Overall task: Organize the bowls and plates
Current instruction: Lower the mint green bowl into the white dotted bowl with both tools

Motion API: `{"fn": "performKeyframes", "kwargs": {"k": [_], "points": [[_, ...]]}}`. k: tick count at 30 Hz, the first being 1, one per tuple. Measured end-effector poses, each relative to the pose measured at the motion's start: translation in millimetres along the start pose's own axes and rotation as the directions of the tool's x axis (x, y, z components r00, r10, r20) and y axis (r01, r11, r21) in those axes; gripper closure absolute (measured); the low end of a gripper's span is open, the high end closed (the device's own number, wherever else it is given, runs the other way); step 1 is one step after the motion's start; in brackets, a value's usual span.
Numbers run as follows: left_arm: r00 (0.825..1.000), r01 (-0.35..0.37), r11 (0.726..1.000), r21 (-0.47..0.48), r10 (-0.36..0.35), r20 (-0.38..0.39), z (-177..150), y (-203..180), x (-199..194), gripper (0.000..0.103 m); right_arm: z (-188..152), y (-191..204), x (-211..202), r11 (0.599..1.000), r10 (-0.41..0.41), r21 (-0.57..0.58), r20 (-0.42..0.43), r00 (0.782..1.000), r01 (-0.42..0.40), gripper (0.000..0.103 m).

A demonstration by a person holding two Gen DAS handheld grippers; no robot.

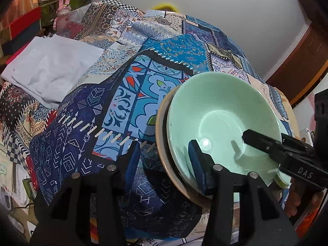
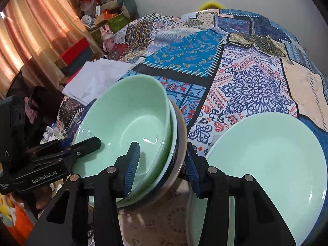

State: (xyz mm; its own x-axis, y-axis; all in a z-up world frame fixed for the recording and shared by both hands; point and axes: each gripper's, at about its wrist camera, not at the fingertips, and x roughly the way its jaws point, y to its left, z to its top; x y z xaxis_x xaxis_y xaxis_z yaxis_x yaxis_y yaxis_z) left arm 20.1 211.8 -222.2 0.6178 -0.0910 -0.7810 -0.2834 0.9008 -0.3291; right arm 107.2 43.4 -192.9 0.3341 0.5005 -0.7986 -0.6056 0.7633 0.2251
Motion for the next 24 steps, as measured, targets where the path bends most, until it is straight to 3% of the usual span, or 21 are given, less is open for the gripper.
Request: {"fn": "performKeyframes", "kwargs": {"k": [9, 17, 24], "points": [[0.998, 0.032, 0.999, 0.003, -0.032, -0.049, 1, -11, 9, 0.07, 1, -1, 3, 1.0, -0.01, 0.006, 0.008, 1.0, 0.01, 0.065], [0.999, -0.036, 0.999, -0.002, 0.036, -0.038, -1, -25, 7, 0.069, -2, -1, 3, 0.999, -0.032, 0.03, 0.049, 0.998, 0.03, 0.066], [0.998, -0.053, 0.998, -0.041, 0.051, -0.039, 5, -26, 6, 0.069, 0, -8, 0, 0.997, 0.007, 0.074, 0.051, 0.999, -0.01, 0.066]]}}
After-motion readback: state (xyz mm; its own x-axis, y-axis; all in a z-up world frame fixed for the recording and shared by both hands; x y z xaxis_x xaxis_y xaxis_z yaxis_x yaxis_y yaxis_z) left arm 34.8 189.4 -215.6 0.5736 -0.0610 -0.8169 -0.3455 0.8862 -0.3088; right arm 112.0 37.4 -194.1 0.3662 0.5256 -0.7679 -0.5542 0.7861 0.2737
